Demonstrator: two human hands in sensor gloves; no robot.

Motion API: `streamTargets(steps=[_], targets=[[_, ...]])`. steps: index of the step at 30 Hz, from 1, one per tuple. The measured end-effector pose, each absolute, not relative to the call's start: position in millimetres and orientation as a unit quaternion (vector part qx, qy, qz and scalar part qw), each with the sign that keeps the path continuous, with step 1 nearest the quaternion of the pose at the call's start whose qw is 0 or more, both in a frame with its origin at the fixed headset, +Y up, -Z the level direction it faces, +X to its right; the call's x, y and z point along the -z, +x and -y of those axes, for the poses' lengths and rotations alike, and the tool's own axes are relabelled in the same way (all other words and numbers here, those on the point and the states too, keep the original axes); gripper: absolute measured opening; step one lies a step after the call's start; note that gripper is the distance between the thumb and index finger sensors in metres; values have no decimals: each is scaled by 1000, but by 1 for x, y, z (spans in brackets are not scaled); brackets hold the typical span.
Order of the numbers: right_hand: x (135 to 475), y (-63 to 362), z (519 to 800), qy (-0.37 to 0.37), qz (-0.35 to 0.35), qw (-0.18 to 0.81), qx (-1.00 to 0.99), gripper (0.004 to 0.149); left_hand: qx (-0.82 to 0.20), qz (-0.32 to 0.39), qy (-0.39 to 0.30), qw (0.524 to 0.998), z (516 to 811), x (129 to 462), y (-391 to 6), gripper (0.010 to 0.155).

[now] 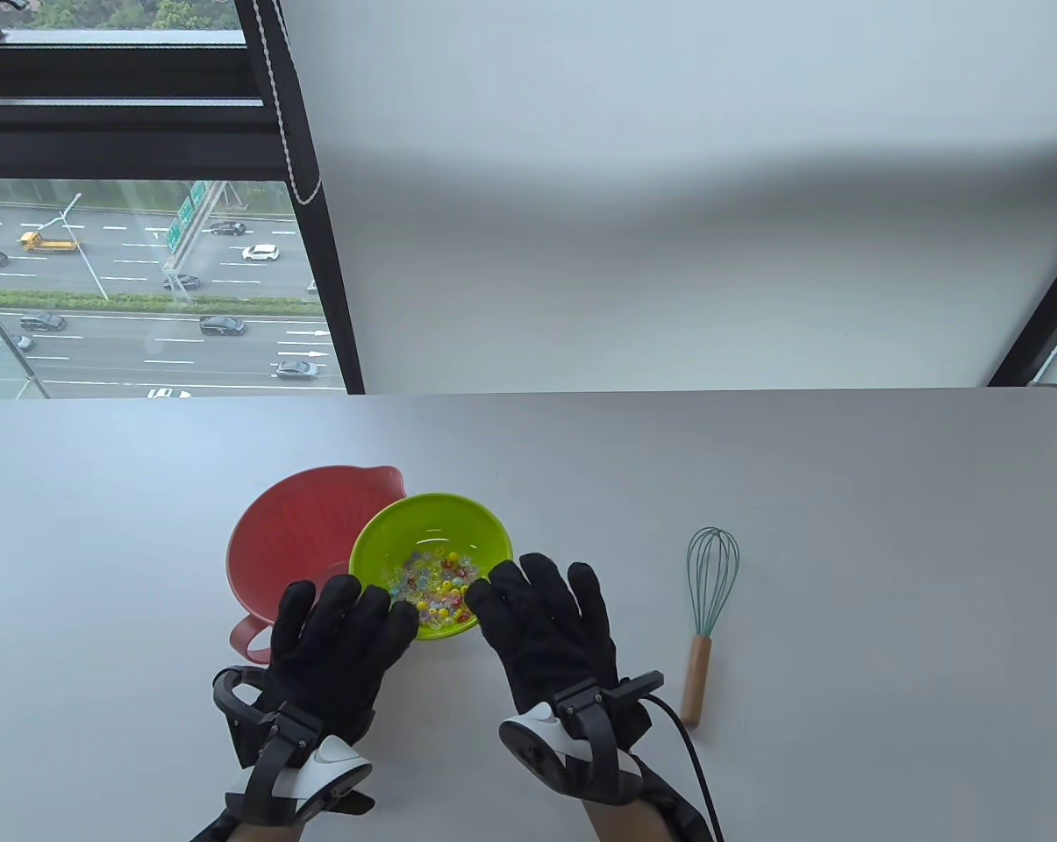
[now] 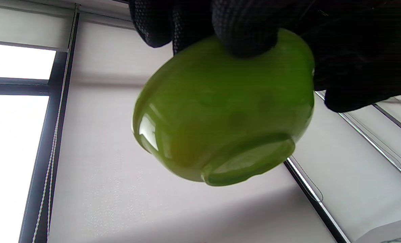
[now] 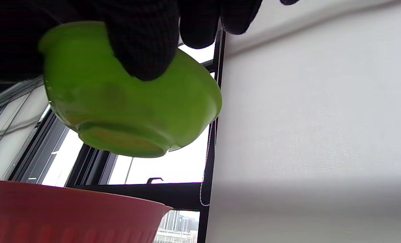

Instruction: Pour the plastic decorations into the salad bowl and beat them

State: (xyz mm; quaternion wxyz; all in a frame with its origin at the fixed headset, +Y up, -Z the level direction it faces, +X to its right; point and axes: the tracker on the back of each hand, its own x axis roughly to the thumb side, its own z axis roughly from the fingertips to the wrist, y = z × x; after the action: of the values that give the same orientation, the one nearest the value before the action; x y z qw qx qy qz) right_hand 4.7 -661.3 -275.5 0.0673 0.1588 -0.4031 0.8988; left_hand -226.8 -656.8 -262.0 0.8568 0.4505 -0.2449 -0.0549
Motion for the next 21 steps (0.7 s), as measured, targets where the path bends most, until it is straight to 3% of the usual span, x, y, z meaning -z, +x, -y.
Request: streamTargets(steps=[8,15,21], targets=[[300,28,688,108,364,20,-925,58,4,185,443,877,650,273,-249,43],[305,30,694,104,345,21,-933,55,-154,123,374,906,659,294,-280,43],[305,27,696,111,337,18,-935,54,-333,66,316,886,671,305,-304,43]])
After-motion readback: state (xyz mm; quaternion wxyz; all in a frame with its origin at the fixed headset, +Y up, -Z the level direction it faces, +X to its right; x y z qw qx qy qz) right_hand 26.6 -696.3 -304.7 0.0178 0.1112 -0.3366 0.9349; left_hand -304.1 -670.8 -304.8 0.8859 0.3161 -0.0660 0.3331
